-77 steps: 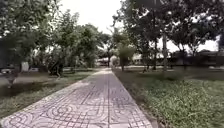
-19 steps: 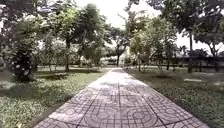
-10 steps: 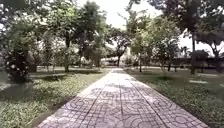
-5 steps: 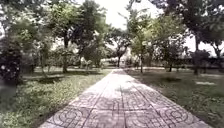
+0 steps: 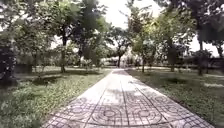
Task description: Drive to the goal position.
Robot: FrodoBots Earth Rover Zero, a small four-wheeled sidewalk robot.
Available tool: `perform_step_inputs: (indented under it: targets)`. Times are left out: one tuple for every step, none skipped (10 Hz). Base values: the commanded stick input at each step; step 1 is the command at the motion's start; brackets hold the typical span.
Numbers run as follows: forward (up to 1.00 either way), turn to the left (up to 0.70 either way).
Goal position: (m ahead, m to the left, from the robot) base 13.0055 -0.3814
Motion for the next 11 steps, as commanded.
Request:
perform_step_inputs:
  targets:
    - [0.70,0.00]
    - [0.70,0.00]
    - [0.70,0.00]
    - [0.70,0.00]
    - [0.70,0.00]
    - [0.70,0.00]
    - [0.70,0.00]
    - [0.70,0.00]
    - [0.70,0.00]
    - [0.70,0.00]
    - [0.70,0.00]
